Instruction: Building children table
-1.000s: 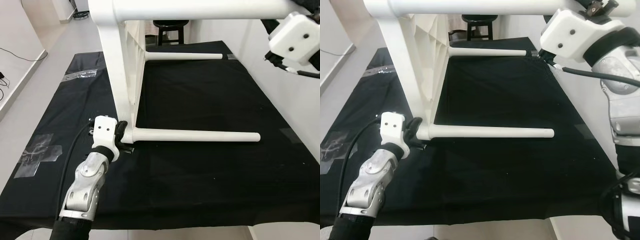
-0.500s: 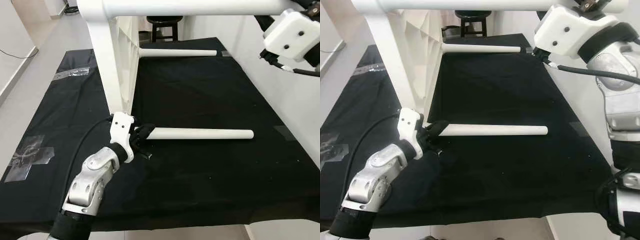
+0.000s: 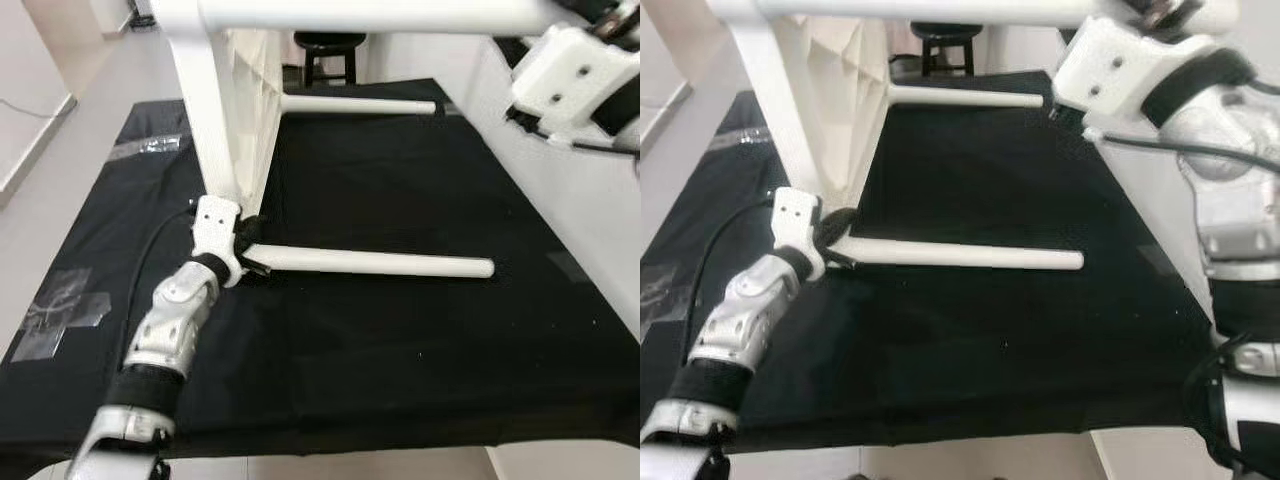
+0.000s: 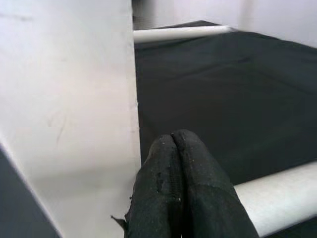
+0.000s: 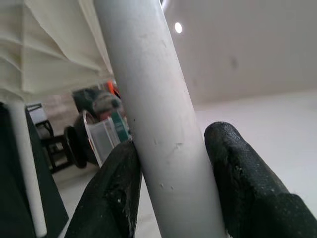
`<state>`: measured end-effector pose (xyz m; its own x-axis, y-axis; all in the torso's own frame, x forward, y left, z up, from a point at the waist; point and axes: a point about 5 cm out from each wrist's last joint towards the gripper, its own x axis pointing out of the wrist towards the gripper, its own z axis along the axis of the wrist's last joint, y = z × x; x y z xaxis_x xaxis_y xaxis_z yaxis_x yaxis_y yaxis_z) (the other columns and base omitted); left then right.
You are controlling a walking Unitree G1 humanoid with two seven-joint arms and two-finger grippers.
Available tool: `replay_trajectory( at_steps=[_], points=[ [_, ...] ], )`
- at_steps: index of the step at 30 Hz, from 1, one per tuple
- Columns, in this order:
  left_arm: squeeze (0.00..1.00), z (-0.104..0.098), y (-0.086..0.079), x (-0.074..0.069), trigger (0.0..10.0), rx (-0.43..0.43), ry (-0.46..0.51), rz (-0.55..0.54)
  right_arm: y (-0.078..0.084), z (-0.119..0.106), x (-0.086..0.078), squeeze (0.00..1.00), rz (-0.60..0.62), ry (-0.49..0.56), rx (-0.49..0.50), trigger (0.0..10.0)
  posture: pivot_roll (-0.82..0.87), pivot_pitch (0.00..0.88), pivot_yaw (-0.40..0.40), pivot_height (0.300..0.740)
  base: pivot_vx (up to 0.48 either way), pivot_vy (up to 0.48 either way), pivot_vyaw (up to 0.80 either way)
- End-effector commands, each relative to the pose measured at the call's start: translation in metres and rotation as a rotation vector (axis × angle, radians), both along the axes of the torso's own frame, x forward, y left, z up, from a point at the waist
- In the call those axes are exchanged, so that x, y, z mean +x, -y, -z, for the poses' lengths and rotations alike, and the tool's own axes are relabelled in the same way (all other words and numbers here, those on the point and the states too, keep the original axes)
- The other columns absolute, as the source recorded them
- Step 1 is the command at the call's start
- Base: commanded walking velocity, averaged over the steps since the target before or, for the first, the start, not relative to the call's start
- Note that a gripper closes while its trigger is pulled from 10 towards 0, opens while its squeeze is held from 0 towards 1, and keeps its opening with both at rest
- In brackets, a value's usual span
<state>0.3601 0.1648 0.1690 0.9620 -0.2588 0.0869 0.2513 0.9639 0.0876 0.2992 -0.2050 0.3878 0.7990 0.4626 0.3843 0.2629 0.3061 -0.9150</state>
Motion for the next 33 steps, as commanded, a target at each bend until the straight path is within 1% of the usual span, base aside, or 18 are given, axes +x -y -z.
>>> replay_trajectory(
  at_steps=[1, 5, 13, 16, 17, 20, 21, 22, 23, 24, 25, 27, 28, 29, 30, 31, 32, 33],
  points=[
    [0.00, 0.022, -0.045, -0.001, 10.0, -0.019, -0.091, -0.182, 0.009, -0.012, -0.006, 0.00, -0.010, 0.034, 0.093, 0.0, -0.13, 0.104, 0.025, 0.740, 0.000, 0.000, 0.00],
    [0.00, 0.027, -0.056, 0.005, 10.0, -0.066, -0.117, -0.216, 0.011, -0.015, -0.010, 0.00, -0.004, 0.038, 0.089, 0.0, -0.16, 0.110, 0.024, 0.740, 0.000, 0.000, 0.00],
    [0.00, 0.033, -0.050, 0.011, 10.0, -0.054, -0.135, -0.187, 0.013, -0.018, -0.013, 0.00, -0.003, 0.034, 0.079, 0.0, -0.18, 0.118, 0.019, 0.740, 0.000, 0.000, 0.00],
    [0.00, 0.028, -0.060, 0.014, 10.0, -0.036, -0.127, -0.220, 0.016, -0.020, -0.014, 0.00, 0.004, 0.036, 0.080, 0.0, -0.18, 0.116, 0.021, 0.740, 0.000, 0.000, 0.00],
    [0.00, 0.016, -0.077, 0.016, 10.0, -0.032, -0.096, -0.266, 0.021, -0.021, -0.016, 0.00, 0.020, 0.039, 0.091, 0.0, -0.18, 0.112, 0.023, 0.740, 0.000, 0.000, 0.00],
    [0.00, 0.011, -0.082, 0.017, 10.0, -0.031, -0.085, -0.278, 0.022, -0.021, -0.016, 0.00, 0.025, 0.039, 0.095, 0.0, -0.18, 0.111, 0.024, 0.740, 0.000, 0.000, 0.00],
    [0.00, 0.003, -0.092, 0.018, 10.0, -0.031, -0.064, -0.300, 0.025, -0.020, -0.017, 0.00, 0.037, 0.041, 0.102, 0.0, -0.17, 0.107, 0.027, 0.740, 0.000, 0.000, 0.00],
    [0.00, -0.016, -0.108, 0.019, 10.0, -0.019, -0.020, -0.330, 0.031, -0.021, -0.017, 0.00, 0.061, 0.048, 0.122, 0.0, -0.16, 0.103, 0.031, 0.740, 0.000, 0.000, 0.00],
    [0.00, -0.050, -0.132, 0.018, 10.0, 0.005, 0.059, -0.372, 0.043, -0.023, -0.018, 0.00, 0.108, 0.061, 0.171, 0.0, -0.16, 0.099, 0.034, 0.740, 0.000, 0.000, 0.00],
    [0.00, -0.050, -0.132, 0.018, 10.0, 0.005, 0.059, -0.372, 0.043, -0.023, -0.018, 0.00, 0.108, 0.061, 0.171, 0.0, -0.16, 0.099, 0.034, 0.740, 0.000, 0.000, 0.00],
    [0.00, -0.062, -0.139, 0.018, 10.0, 0.016, 0.088, -0.383, 0.048, -0.024, -0.018, 0.00, 0.127, 0.064, 0.195, 0.0, -0.15, 0.098, 0.037, 0.740, 0.000, 0.000, 0.00],
    [0.00, -0.062, -0.139, 0.018, 10.0, 0.016, 0.088, -0.383, 0.048, -0.024, -0.018, 0.00, 0.127, 0.064, 0.195, 0.0, -0.15, 0.098, 0.037, 0.740, 0.000, 0.000, 0.00],
    [0.00, -0.080, -0.147, 0.017, 10.0, 0.026, 0.132, -0.393, 0.056, -0.023, -0.018, 0.00, 0.171, 0.070, 0.232, 0.0, -0.14, 0.094, 0.041, 0.740, 0.000, 0.000, 0.00],
    [0.00, -0.122, -0.160, 0.013, 10.0, 0.063, 0.240, -0.402, 0.076, -0.015, -0.018, 0.00, 0.274, 0.064, 0.341, 0.0, -0.12, 0.091, 0.048, 0.740, 0.000, 0.000, 0.00],
    [0.00, -0.122, -0.160, 0.013, 10.0, 0.063, 0.240, -0.402, 0.076, -0.015, -0.018, 0.00, 0.274, 0.064, 0.341, 0.0, -0.12, 0.091, 0.048, 0.740, 0.000, 0.000, 0.00],
    [0.00, -0.159, -0.165, 0.008, 10.0, 0.079, 0.342, -0.389, 0.091, 0.002, -0.018, 0.00, 0.349, 0.019, 0.444, 0.0, -0.09, 0.086, 0.053, 0.740, 0.000, 0.000, 0.00],
    [0.00, -0.169, -0.165, 0.006, 10.0, 0.082, 0.369, -0.383, 0.094, 0.008, -0.018, 0.00, 0.365, 0.003, 0.470, 0.0, -0.09, 0.086, 0.053, 0.740, 0.000, 0.000, 0.00],
    [0.00, -0.169, -0.165, 0.006, 10.0, 0.082, 0.369, -0.383, 0.094, 0.008, -0.018, 0.00, 0.365, 0.003, 0.470, 0.0, -0.09, 0.086, 0.053, 0.740, 0.000, 0.000, 0.00]
  ],
)
